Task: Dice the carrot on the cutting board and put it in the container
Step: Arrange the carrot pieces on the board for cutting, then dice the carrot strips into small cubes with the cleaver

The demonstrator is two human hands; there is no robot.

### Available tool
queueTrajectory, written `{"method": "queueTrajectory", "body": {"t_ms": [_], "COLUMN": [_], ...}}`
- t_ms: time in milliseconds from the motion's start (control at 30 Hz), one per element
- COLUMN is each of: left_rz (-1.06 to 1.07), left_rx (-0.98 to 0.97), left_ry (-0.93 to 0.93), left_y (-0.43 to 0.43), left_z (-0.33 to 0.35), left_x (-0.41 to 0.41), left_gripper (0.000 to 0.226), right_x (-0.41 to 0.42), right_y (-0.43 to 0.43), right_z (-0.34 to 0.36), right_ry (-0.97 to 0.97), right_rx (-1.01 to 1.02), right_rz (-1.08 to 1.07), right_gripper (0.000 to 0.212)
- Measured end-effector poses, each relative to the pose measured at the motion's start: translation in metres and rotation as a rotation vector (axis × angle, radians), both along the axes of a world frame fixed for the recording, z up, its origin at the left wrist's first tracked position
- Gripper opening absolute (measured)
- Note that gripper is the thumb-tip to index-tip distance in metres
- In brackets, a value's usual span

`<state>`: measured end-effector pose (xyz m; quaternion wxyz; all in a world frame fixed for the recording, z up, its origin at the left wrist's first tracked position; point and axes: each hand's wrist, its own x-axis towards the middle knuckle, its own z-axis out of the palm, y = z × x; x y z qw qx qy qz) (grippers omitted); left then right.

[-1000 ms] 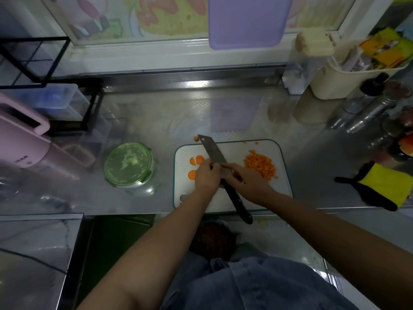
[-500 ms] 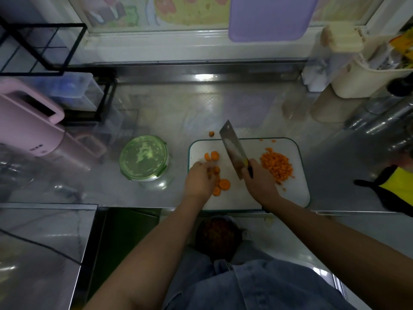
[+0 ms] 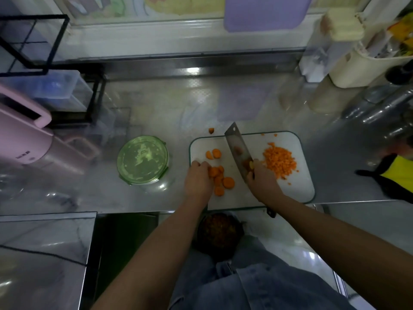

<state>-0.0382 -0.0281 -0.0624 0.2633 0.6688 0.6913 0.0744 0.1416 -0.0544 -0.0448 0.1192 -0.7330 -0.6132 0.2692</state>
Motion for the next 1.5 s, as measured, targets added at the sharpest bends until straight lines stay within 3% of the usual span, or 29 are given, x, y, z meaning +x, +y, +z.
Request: {"method": "queueTrajectory", "body": {"t_ms": [333, 467, 633, 833, 1000, 1133, 1300, 1500], "left_rz": [0.025, 0.057, 0.069, 0.113, 0.188, 0.155, 0.090, 0.104], "left_rx": [0.025, -0.050, -0.092, -0.069, 0.040, -0.067, -0.122, -0.129], "left_ry": [-0.132, -0.132, -0.172, -0.169, -0.271, -0.361, -0.296, -0.182], "left_y": [0.001, 0.003, 0.008, 0.012, 0.016, 0.015, 0.009, 0.006], "left_z": [0.005, 0.007, 0.007, 0.007, 0.015, 0.023, 0.017, 0.006], "left_x": [-0.015, -0.008, -0.004, -0.003, -0.001, 0.020, 0.059, 0.080], "left_gripper": [0.021, 0.018, 0.037, 0.010, 0.018, 0.023, 0.018, 0.015], "right_x": [0.003, 0.003, 0.004, 0.003, 0.008, 0.019, 0.039, 0.051], "right_y": [-0.001, -0.001, -0.001, 0.000, 0.002, -0.005, -0.019, -0.032], "right_z": [-0.006, -0.007, -0.007, -0.005, -0.004, -0.002, 0.006, 0.005], "right_ry": [0.077, 0.079, 0.075, 0.054, 0.089, 0.135, 0.054, -0.057], "right_rx": [0.026, 0.023, 0.025, 0.025, 0.016, 0.053, -0.012, -0.018], "right_rz": [-0.029, -0.031, -0.022, -0.006, 0.016, -0.029, -0.030, 0.028], "right_gripper": [0.013, 0.009, 0.005, 0.009, 0.009, 0.008, 0.032, 0.015]}}
